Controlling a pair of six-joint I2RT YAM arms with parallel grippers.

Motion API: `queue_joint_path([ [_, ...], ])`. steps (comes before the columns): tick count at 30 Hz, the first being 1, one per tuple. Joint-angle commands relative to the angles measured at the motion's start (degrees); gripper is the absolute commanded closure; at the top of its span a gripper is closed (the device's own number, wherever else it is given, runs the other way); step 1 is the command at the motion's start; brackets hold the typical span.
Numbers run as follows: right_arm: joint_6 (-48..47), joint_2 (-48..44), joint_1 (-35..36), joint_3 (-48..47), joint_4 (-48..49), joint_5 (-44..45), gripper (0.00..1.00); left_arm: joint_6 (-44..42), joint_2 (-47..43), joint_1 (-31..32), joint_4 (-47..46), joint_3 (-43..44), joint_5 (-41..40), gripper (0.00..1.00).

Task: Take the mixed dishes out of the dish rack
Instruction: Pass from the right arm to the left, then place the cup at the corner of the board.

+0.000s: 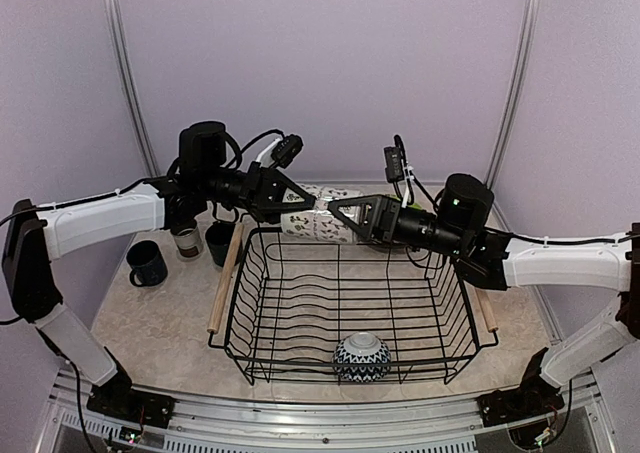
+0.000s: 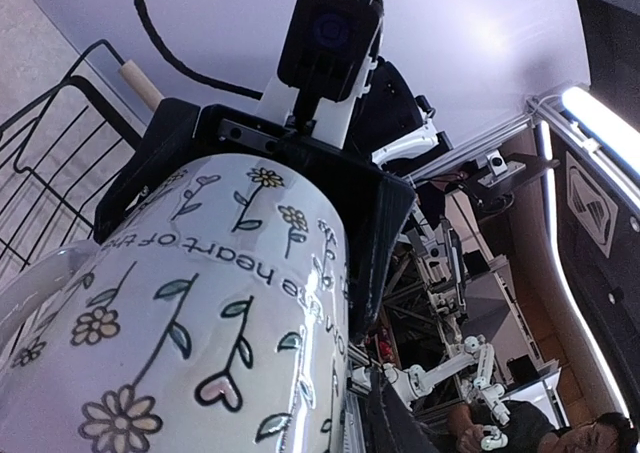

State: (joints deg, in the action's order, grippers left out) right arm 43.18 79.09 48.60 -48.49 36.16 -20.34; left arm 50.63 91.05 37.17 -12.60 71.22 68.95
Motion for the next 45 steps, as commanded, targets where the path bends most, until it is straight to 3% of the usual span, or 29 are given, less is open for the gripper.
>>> queue_joint_path([
  [1,-0.1,-0.38,-0.33,-2.05,8.96,0.8,1.0,2.39,0.19,0.07,-4.97,-0.57,3.3,0.8],
  [6,0.1,0.09,-0.35,-2.35,8.52,0.57,1.0,2.27,-0.21,-0.33,-4.98,-0.51,3.32,0.96],
  [9,-0.14,-0.05,-0.4,-2.51,7.25,1.15,0.87,2.07,-0.49,-0.64,-4.96,-0.55,3.3,1.0],
  [15,-1.6,-2.01,-0.28,-2.43,2.84,3.84,0.15,0.69,-2.19,-2.67,-3.69,-0.38,3.23,1.0],
  [17,-2.05,-3.52,-0.35,-2.0,0.9,5.62,0.01,-0.37,-2.97,-4.09,-2.67,-0.09,3.02,1.0],
  [25,-2.78,-6.32,-1.11,-1.6,-3.85,7.25,0.0,-8.14,-7.36,-8.36,6.81,1.51,-0.6,1.0],
  [28,-3.54,-7.18,-1.15,-1.68,-5.92,8.24,0.0,-15.06,-9.87,-9.43,15.18,2.94,-6.97,1.0],
  [33,-4.56,-8.22,-1.16,-1.7,-8.47,9.6,0.0,-24.89,-16.67,-9.64,28.36,3.28,-35.07,1.0],
  [38,-5.36,-8.34,-1.14,-2.11,-9.96,10.34,0.0,-21.82,-20.94,-9.62,34.05,1.16,-65.58,1.0],
  [41,-5.63,-8.17,-1.16,-2.29,-10.48,10.62,0.0,-18.31,-20.42,-9.33,38.26,1.93,-75.64,1.0],
  [45,-5.72,-8.14,-1.14,-2.62,-11.05,10.75,0.0,-10.99,-18.11,-8.86,43.39,3.1,-82.71,1.0],
])
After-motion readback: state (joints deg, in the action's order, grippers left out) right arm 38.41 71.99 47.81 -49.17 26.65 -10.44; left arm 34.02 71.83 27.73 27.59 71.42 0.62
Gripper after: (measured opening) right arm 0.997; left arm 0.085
